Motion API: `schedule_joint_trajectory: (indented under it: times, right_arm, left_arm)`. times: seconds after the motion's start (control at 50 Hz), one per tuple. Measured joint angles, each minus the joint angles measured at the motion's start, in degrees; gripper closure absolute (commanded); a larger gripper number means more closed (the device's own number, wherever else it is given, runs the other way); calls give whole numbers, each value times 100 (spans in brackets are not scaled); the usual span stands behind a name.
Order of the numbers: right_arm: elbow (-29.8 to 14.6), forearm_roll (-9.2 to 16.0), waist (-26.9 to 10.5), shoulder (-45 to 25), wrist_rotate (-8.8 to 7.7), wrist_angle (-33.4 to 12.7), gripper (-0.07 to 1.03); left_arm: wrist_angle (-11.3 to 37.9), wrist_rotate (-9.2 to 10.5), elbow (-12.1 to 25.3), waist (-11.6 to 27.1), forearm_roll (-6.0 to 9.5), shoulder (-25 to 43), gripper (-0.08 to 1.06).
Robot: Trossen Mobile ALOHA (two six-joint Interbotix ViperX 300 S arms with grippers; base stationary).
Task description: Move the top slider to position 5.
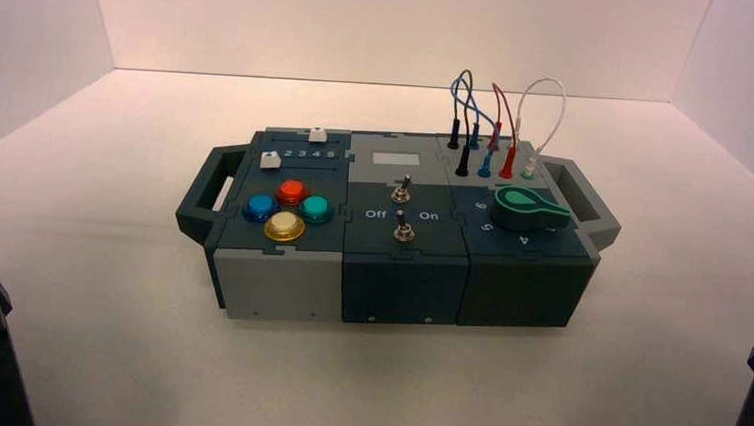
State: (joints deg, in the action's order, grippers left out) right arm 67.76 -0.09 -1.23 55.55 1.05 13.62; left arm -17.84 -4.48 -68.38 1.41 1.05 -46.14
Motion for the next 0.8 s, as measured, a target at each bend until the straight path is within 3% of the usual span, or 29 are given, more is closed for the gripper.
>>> schedule_joint_trajectory:
  times: [0.48,0.72,0.8]
  right_arm:
    - [9,-9,0,-18,-9,-167,98]
    - [-70,-9,0,-35,-9,-598,98]
    - [-202,-9,0,-44,-9,-949,98]
  left_arm:
    - [132,-9,9,44,0,-26,100]
    - [1204,-9,334,272,0,35,100]
    - [1644,-9,448,387,0,79,100]
